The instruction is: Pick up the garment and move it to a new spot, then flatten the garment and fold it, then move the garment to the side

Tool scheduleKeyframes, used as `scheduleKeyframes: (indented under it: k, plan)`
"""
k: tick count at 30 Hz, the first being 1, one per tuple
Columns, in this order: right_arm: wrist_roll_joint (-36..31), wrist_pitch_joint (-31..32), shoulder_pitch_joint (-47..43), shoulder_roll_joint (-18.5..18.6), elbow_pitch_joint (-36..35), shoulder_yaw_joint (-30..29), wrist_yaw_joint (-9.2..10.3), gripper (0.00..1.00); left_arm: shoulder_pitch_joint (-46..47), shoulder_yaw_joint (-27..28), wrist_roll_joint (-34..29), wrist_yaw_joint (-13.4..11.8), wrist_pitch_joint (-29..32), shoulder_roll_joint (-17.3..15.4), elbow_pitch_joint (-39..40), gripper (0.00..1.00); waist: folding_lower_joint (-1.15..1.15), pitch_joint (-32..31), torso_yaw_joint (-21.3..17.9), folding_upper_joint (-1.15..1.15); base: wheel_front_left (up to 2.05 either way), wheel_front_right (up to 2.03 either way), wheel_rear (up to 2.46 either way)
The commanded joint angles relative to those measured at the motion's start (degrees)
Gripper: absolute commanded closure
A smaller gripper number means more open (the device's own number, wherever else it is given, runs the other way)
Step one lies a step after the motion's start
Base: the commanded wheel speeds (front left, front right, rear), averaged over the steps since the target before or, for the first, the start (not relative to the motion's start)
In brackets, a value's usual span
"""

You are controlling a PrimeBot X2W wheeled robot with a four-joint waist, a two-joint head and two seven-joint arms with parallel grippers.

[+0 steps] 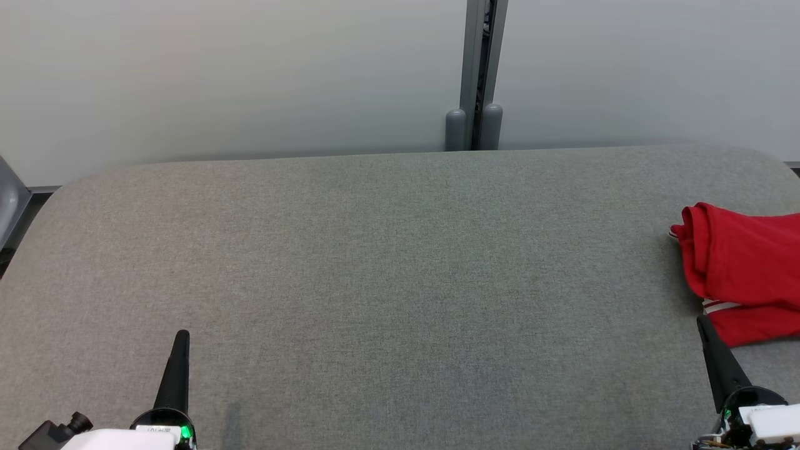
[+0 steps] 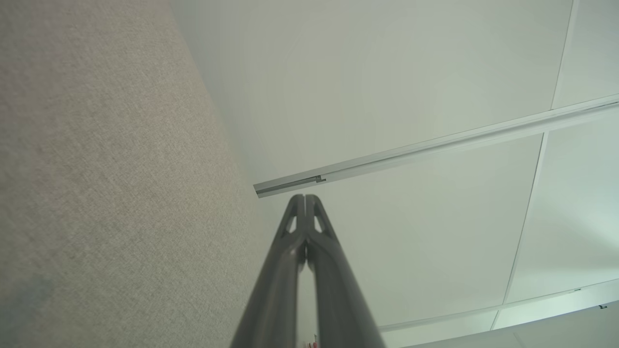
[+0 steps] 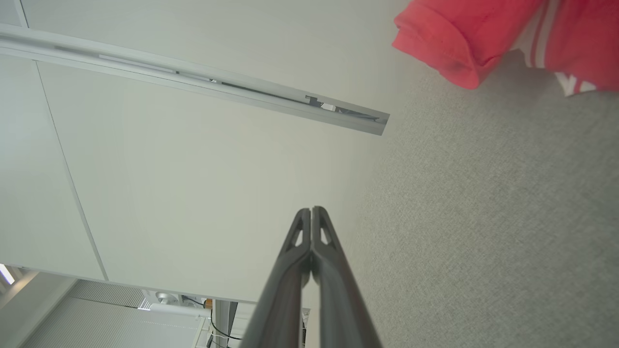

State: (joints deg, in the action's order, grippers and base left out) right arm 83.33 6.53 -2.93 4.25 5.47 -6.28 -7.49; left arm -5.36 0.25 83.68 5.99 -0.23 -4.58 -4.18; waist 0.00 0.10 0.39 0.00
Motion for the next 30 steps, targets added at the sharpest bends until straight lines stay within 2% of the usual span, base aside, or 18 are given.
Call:
scheduleKeyframes:
  k: [1,30]
  plan:
    - [1.6,0.4,0.7,0.4,-0.1,-0.2,0.00,1.00,1.5,0.5,1.4,0.5,0.2,0.0,0.4,1.00,0.00,0.0,0.0,0.00,0.00,0.00,0.00]
    - [11.3,2.7,1.3,0.0,0.9,-1.5,0.00,1.00,1.9,2.0,10.1,1.7,2.3,1.2,0.4,1.00,0.00,0.0,-0.4,0.00,0.00,0.00,0.00]
